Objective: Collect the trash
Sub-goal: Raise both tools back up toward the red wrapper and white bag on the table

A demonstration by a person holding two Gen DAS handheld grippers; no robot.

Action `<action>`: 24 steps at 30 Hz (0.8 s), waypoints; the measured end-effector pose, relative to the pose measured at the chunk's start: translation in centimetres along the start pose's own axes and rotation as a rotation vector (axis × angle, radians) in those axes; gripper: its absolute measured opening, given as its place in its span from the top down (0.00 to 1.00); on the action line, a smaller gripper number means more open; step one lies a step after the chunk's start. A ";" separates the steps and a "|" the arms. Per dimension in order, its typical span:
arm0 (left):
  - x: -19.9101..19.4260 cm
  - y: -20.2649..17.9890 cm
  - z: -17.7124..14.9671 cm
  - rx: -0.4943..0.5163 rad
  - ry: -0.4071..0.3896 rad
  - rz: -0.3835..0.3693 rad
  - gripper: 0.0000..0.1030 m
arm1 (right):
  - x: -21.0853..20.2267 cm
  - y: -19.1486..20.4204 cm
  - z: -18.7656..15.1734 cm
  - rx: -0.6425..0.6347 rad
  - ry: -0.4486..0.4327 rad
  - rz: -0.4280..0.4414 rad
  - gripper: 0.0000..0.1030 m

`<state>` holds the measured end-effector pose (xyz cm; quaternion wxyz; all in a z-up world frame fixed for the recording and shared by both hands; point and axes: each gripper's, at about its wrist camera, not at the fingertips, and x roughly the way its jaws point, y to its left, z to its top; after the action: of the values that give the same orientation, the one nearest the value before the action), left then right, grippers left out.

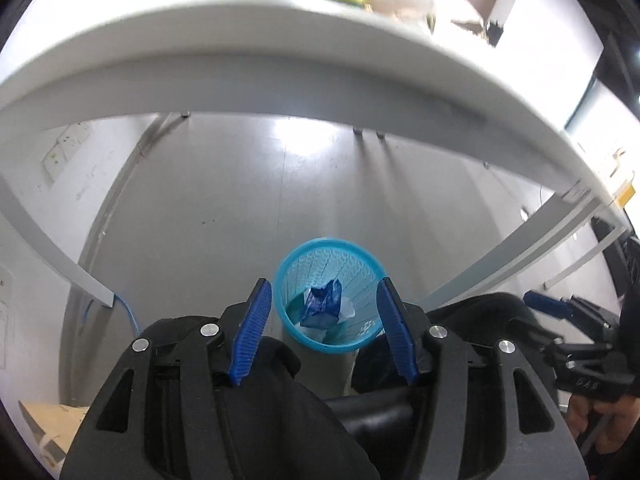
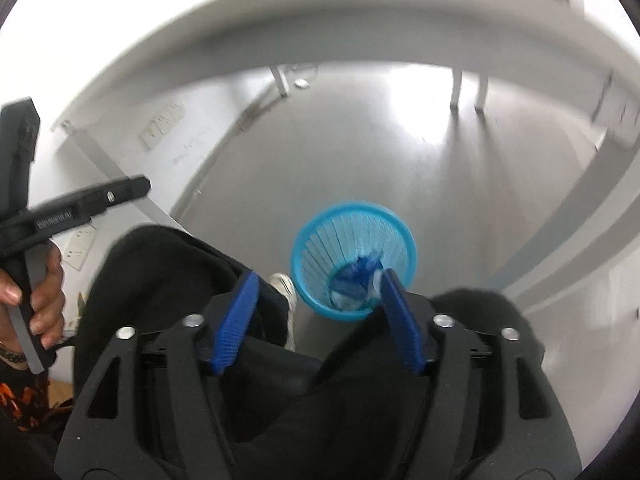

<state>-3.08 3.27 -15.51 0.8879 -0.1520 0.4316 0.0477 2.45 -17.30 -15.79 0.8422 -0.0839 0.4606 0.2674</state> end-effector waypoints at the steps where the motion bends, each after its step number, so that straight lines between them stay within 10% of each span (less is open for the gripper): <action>1: -0.8 0.3 0.0 -0.013 -0.015 -0.003 0.47 | -0.8 0.4 0.5 -0.008 -0.019 -0.002 0.30; 15: -9.6 -0.1 7.2 0.045 -0.305 0.025 0.40 | -8.8 1.0 10.9 -0.022 -0.316 0.038 0.25; 24: -7.8 -0.7 13.1 0.058 -0.328 0.038 0.37 | -9.0 -1.0 16.9 -0.030 -0.355 -0.014 0.22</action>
<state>2.06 6.99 -1.66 0.9493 -0.1082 0.2850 0.0762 11.43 -14.97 0.96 0.9107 -0.0511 0.3002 0.2789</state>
